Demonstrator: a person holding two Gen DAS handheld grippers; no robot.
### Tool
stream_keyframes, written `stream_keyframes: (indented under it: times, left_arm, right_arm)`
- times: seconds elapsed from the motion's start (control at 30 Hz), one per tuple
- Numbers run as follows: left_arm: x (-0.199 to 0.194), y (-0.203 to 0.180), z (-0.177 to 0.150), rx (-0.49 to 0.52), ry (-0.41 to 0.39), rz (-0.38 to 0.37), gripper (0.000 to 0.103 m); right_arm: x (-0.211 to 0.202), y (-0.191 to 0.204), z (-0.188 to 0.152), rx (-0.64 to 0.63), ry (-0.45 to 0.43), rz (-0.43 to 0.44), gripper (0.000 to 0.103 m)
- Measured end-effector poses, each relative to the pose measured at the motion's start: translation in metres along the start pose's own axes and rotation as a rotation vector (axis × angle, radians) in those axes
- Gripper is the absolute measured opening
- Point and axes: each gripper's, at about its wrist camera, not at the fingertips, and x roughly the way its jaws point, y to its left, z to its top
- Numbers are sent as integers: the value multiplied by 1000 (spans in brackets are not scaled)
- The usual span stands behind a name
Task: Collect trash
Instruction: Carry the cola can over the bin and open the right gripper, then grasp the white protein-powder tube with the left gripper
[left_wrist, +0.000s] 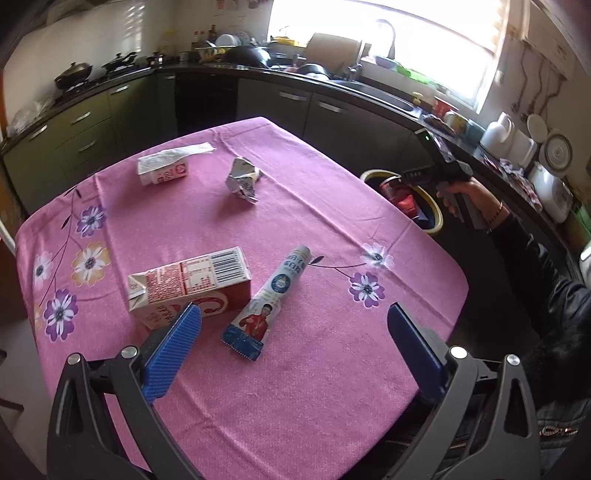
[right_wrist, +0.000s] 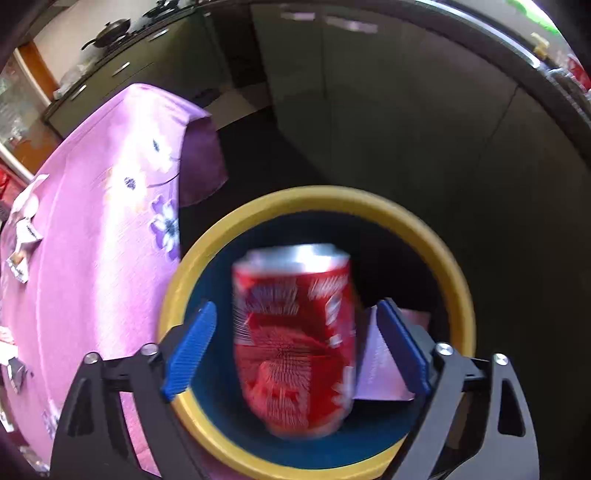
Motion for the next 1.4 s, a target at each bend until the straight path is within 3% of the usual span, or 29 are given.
stream_keyframes:
  times: [0.17,0.37,0.53,0.77,1.3,1.4]
  left_arm:
    - [32,-22,2,175,73,-72,96]
    - [71,-31,15,281,153,-100,96]
    - [98,-26,30,298,209,-140,96]
    - [131,-15,44,335,286,-101,96]
    - [134,-26,46,401,324,-119,96]
    - [143,-28,49,423,362,-101,96]
  right_arm:
    - [-32,-2,-12,7,-61,12,88]
    - [-58,19,-55,-7,-115,116,89]
    - [-68,45,-82,-26,-140,178,89]
    - [-57,84,-93,-55,-137,248,90]
    - [-43,104,-99,-81,-110,291,90]
    - [-44,105,-100,-81,-111,296,90]
